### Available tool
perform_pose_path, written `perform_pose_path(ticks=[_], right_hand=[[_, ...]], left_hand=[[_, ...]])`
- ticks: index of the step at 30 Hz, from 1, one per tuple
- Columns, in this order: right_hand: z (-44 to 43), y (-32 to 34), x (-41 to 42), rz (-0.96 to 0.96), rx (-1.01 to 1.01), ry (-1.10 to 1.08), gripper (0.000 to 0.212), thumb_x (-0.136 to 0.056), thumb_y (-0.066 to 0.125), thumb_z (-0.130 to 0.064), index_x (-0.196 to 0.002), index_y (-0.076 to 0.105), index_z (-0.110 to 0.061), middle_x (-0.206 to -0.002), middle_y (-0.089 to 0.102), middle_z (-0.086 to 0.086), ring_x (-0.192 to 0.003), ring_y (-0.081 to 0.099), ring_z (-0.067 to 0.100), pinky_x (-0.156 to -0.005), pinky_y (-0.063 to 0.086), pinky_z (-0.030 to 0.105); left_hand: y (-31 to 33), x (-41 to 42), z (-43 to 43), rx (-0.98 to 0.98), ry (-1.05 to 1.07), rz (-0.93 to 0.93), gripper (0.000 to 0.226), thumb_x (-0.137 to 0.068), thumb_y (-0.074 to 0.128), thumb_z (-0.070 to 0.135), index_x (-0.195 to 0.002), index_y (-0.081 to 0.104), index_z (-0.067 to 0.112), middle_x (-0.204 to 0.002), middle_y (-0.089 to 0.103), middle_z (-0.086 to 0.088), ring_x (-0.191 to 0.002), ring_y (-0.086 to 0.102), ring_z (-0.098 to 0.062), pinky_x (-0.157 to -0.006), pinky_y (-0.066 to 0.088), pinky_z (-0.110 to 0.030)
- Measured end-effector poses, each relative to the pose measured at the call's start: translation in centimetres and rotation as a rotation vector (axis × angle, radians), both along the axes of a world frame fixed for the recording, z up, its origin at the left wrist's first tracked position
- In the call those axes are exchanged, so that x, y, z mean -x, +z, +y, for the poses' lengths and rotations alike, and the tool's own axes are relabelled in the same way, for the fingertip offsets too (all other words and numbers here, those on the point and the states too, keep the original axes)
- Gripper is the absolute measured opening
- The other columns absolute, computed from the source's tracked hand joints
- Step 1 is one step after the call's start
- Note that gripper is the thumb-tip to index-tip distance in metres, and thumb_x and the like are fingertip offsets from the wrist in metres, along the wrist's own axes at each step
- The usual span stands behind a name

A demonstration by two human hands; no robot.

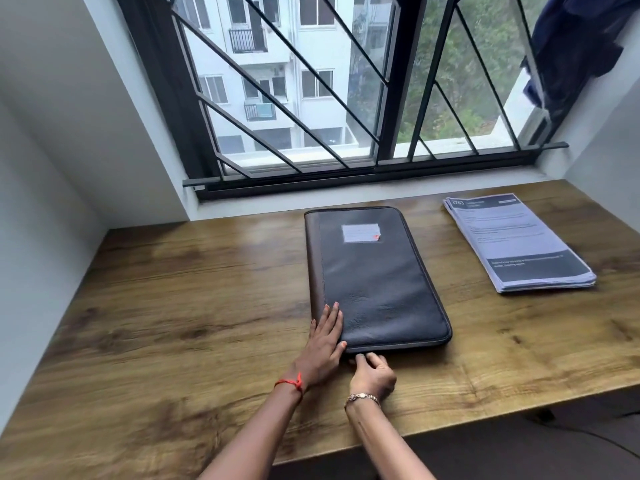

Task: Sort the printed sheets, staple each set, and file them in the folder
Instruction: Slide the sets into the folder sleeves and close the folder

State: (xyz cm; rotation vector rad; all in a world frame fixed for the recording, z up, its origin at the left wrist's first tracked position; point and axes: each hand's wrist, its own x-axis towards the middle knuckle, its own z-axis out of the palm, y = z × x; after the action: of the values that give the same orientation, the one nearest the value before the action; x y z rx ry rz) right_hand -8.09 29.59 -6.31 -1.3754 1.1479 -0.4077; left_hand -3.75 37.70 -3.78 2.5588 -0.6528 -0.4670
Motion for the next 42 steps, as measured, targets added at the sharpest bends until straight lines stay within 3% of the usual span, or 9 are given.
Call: perform_pose_path(ticks=[5, 12, 16, 20, 23, 27, 32, 36, 42], right_hand=[[1.6, -0.2, -0.7, -0.019, -0.013, 0.028, 0.017, -0.075, 0.064, 0.013, -0.091, 0.065, 0.020, -0.100, 0.066, 0.026, -0.089, 0.061, 0.031, -0.064, 0.036, 0.008], [3.5, 1.4, 0.8, -0.001, 0.006, 0.159, 0.013, -0.083, 0.063, 0.001, -0.074, 0.070, 0.006, -0.069, 0.058, 0.007, -0.068, 0.051, 0.013, -0.050, 0.035, 0.007], [3.4, 1.5, 0.9, -0.016, 0.083, 0.276, 0.041, -0.090, 0.055, -0.003, -0.051, 0.051, -0.015, -0.071, 0.059, 0.014, -0.063, 0.048, 0.009, -0.052, 0.033, 0.018], [2.1, 2.3, 0.9, 0.019, 0.188, 0.402, 0.039, -0.095, 0.046, -0.008, -0.061, 0.061, 0.002, -0.080, 0.068, 0.023, -0.066, 0.048, 0.015, -0.055, 0.027, 0.024], [0.1, 1.6, 0.8, 0.054, 0.200, 0.588, 0.039, -0.087, 0.051, -0.008, -0.048, 0.056, -0.005, -0.059, 0.065, 0.016, -0.058, 0.058, 0.017, -0.051, 0.037, 0.038], [-4.0, 1.5, 0.8, 0.032, 0.343, 0.765, 0.033, -0.069, 0.053, -0.029, -0.049, 0.058, -0.003, -0.042, 0.055, 0.001, -0.046, 0.056, 0.011, -0.047, 0.040, 0.028], [-10.4, 3.1, 0.5, -0.052, 0.377, 0.475, 0.040, -0.069, 0.050, -0.037, -0.049, 0.061, -0.004, -0.038, 0.052, 0.003, -0.044, 0.048, 0.017, -0.050, 0.039, 0.030], [-14.8, 4.2, -0.4, -0.031, 0.442, 0.281, 0.032, -0.084, 0.059, -0.016, -0.056, 0.066, -0.002, -0.044, 0.049, -0.002, -0.052, 0.048, 0.021, -0.051, 0.032, 0.029], [-18.9, 3.9, -1.9, -0.046, 0.457, 0.222, 0.036, -0.079, 0.052, -0.027, -0.057, 0.065, -0.002, -0.050, 0.050, 0.005, -0.055, 0.046, 0.024, -0.049, 0.030, 0.029]], left_hand=[[-0.2, -0.9, -0.2, 0.089, 0.005, 0.074, 0.060, -0.099, 0.033, 0.011, -0.147, -0.003, 0.007, -0.155, -0.016, -0.005, -0.143, -0.017, -0.018, -0.112, -0.012, -0.031], [0.9, 0.3, 0.6, 0.121, 0.011, 0.070, 0.062, -0.099, 0.036, 0.015, -0.147, -0.002, 0.008, -0.155, -0.016, -0.004, -0.143, -0.017, -0.017, -0.112, -0.013, -0.030], [0.8, 0.1, 0.4, 0.090, 0.027, 0.077, 0.074, -0.089, 0.031, 0.041, -0.148, 0.000, 0.010, -0.155, -0.016, -0.003, -0.142, -0.018, -0.016, -0.113, -0.012, -0.034], [0.7, 0.4, -0.1, 0.054, 0.064, 0.010, 0.100, -0.067, 0.014, 0.069, -0.148, 0.001, 0.013, -0.155, -0.016, 0.001, -0.143, -0.016, -0.012, -0.113, -0.011, -0.032], [0.7, 0.7, -0.4, 0.044, 0.138, -0.064, 0.108, -0.057, 0.005, 0.074, -0.149, 0.007, 0.017, -0.157, -0.009, 0.004, -0.143, -0.011, -0.008, -0.113, -0.009, -0.027], [0.9, 0.5, -1.6, -0.005, 0.154, -0.146, 0.111, -0.055, 0.004, 0.082, -0.149, 0.011, 0.022, -0.157, -0.006, 0.005, -0.143, -0.012, -0.008, -0.114, -0.010, -0.033], [0.7, -0.7, -3.6, -0.146, -0.021, -0.292, 0.113, -0.061, -0.003, 0.089, -0.148, 0.013, 0.020, -0.157, -0.003, 0.001, -0.137, -0.021, -0.009, -0.112, -0.015, -0.040], [-0.1, -1.5, -5.3, -0.286, -0.148, -0.282, 0.091, -0.075, 0.016, 0.082, -0.133, 0.043, 0.018, -0.144, 0.043, -0.005, -0.144, 0.007, -0.018, -0.107, 0.003, -0.050], [-1.5, -2.1, -7.5, -0.338, -0.229, -0.366, 0.095, -0.064, 0.033, 0.081, -0.140, 0.035, 0.024, -0.150, 0.032, 0.003, -0.144, -0.007, -0.027, -0.104, 0.002, -0.057]])
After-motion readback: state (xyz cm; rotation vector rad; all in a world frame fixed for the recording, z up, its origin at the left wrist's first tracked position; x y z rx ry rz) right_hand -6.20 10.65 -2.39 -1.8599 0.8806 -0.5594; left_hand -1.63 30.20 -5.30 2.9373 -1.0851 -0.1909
